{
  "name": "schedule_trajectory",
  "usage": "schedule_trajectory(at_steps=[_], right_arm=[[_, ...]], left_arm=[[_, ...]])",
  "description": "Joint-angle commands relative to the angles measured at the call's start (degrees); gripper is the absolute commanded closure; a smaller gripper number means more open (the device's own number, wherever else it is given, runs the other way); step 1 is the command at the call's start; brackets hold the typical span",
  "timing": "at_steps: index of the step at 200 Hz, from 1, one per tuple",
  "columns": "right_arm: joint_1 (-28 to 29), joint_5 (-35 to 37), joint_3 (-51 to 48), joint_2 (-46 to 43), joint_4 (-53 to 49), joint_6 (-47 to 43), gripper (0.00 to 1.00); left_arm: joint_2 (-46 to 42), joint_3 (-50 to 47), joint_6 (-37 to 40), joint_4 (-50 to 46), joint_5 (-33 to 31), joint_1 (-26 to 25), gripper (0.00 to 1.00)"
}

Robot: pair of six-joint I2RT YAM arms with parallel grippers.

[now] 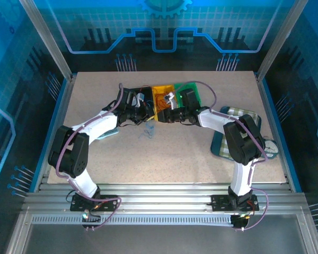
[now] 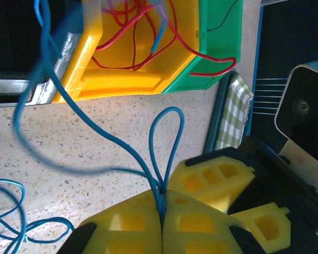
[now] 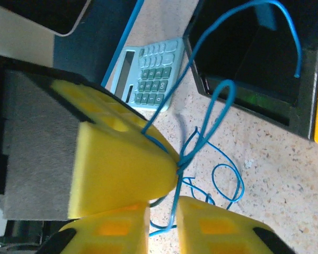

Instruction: Untangle the cables

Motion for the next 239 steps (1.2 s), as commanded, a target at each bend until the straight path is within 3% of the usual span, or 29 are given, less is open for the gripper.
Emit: schedule_trajectory(at_steps=[1,17,49,90,116,195,239], right_arm=[[0.41,-1.0,-1.09,-0.52,2.41,0.44,0.89],[0.16,-0.26,-1.74,-1.07,2.48,0.61,0.95],[-0.51,0.12,-3.32,-1.78,3.6,1.63,1.0],[-1.9,-0.52,-5.25,-3.59,2.14,1.07,1.0],[-2.99,0.11,-6.57,-5.39,-0.95,-0.45,1.0],[-3.51,3.5,-7.37,-8.74,-8.97,-4.37,1.0],[-4.37,4.95,-6.83,-8.89,-12.11,-3.84,1.0]], left_arm=[[-1.61,-0.75,-1.22,1.37,1.3,0.17,1.0],[-1.61,-0.75,-1.01,1.2,1.14,0.18,1.0],[-2.03,-1.08,-0.58,0.41,0.5,0.18,1.0],[-3.33,-2.41,0.14,-0.91,0.67,0.61,0.61],[-4.71,-3.88,0.7,-1.08,0.51,1.38,0.48],[-7.36,-9.17,11.66,-8.56,-4.62,1.41,0.46],[-7.77,-11.0,15.92,-12.39,-9.84,-2.91,0.44]])
